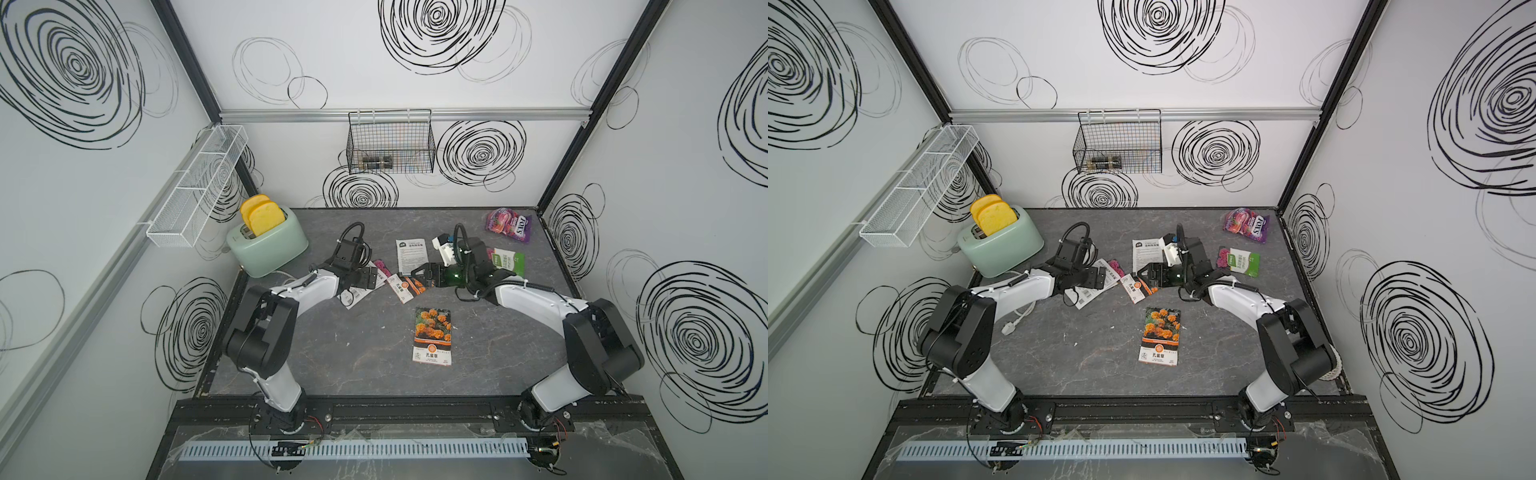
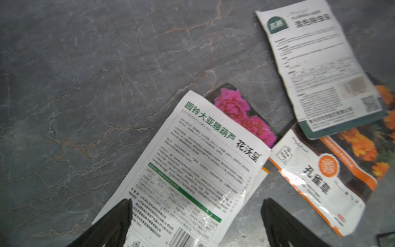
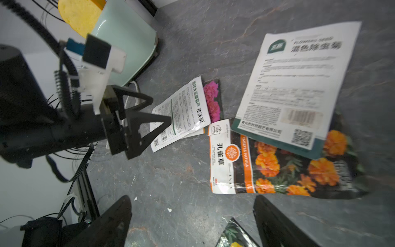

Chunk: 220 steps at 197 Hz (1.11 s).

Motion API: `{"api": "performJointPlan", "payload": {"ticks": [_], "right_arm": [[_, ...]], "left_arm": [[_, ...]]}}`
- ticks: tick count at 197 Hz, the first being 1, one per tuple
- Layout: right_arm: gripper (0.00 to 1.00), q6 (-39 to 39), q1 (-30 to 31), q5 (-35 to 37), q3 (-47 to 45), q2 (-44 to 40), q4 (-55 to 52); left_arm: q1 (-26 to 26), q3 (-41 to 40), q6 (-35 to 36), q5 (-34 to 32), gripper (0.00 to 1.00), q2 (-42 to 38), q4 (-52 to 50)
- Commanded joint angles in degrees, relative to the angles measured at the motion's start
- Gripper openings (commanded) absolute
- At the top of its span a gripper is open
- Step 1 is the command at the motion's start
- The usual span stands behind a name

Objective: Arrange the seed packets in a row
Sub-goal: Pick up the seed packet from the center of the board.

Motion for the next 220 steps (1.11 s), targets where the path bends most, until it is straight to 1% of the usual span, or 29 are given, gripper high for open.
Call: {"api": "performJointPlan", "payload": {"ticks": [1, 28, 41, 59, 79, 102, 118, 176, 209, 220], "right_arm": [[0.89, 2.26, 1.85, -3.35, 0.04, 2.56, 1.06], [0.89, 2.35, 2.80, -4.71, -0.29, 3.80, 2.43], [0.89, 2.44, 2.97, -5.89, -0.86, 4.13, 3.55], [0.89, 2.44, 3.23, -7.41, -1.13, 4.99, 4.89], [0.89, 3.00, 4.38, -7.10, -0.53, 6.85, 5.67], [0.88, 6.26, 6.39, -7.75, 0.53, 11.03, 9.40], [0.87, 9.75, 7.66, -8.30, 1.72, 14.29, 13.04], [0.84, 19.21, 8.86, -8.39, 4.66, 22.09, 21.48], [0.83, 22.53, 9.12, -6.29, 5.53, 25.36, 24.14], [0.83, 23.41, 9.13, -5.64, 5.57, 25.97, 24.83]], "left_arm": [[2.46, 2.58, -0.80, 0.15, 0.98, 2.14, -3.65], [4.91, 3.35, 0.25, 0.74, 0.99, 3.44, -4.53], [6.00, 4.54, 0.69, 2.03, 0.99, 5.09, -6.03], [6.33, 5.45, 1.57, 2.40, 0.99, 6.82, -6.79], [6.51, 5.99, 1.84, 2.47, 0.99, 7.69, -7.03], [6.68, 6.21, 2.11, 3.31, 0.99, 8.73, -7.39], [6.61, 6.12, 2.02, 4.34, 0.95, 9.34, -7.62], [5.19, 5.60, 1.42, 7.58, 0.73, 9.96, -9.20], [5.18, 5.47, 0.71, 9.03, 0.48, 9.86, -10.10], [5.25, 5.33, 0.46, 9.58, 0.31, 9.89, -10.13]]}}
